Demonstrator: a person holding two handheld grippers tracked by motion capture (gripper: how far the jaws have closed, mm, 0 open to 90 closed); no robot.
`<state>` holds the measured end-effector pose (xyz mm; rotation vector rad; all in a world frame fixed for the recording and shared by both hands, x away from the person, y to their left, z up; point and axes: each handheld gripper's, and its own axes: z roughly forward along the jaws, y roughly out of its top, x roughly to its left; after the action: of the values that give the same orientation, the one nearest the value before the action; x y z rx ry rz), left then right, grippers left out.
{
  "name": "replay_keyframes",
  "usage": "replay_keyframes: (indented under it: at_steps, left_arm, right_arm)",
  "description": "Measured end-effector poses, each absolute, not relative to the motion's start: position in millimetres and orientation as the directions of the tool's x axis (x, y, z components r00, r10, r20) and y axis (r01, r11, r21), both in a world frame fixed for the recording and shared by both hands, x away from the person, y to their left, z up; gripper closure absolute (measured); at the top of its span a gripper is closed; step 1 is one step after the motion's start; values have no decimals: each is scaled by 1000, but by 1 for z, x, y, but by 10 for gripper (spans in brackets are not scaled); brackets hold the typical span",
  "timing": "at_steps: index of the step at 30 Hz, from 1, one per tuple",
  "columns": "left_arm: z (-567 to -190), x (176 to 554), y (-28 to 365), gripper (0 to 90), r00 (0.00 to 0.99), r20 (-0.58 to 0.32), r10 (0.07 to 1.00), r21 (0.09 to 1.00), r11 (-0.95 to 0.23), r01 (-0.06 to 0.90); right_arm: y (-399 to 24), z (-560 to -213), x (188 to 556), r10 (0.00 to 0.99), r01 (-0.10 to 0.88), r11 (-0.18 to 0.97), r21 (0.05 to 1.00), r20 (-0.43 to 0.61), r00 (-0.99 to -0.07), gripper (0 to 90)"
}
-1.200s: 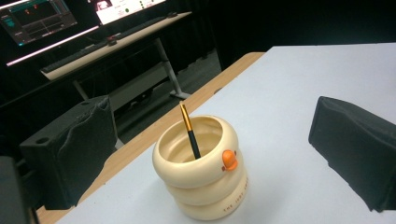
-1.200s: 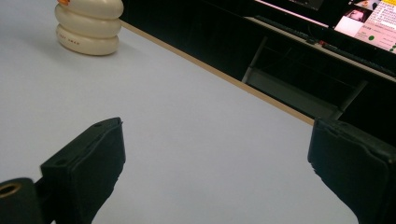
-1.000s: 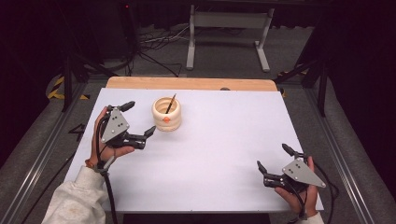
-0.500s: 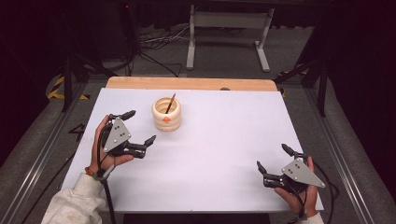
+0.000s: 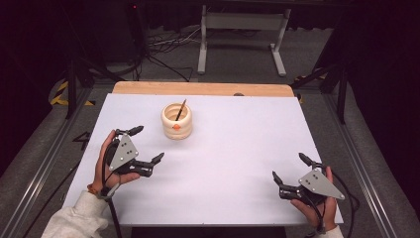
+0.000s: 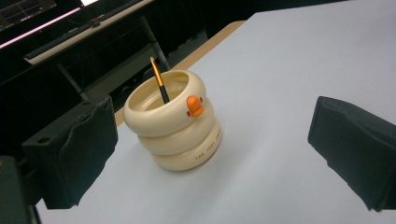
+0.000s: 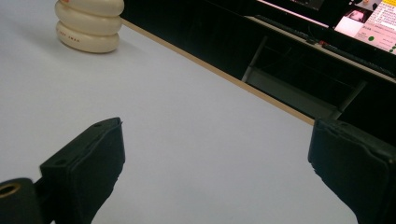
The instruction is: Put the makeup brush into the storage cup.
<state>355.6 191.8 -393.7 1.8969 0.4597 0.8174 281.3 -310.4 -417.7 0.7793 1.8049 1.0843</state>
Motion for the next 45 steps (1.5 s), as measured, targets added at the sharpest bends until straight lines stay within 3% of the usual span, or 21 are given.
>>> replay_keyframes:
  at_steps: [28,45]
  left_arm:
    - [-411,334,216,28,702,341,625,882,-471,-8]
    - [-437,315,240,37,701,287,653,885,-460,67]
  right_arm:
    - [-308,-420,282,825,80,435,897,-362,-434,46]
    - [-308,-422,282,817,79,444,893,-367,-444,46]
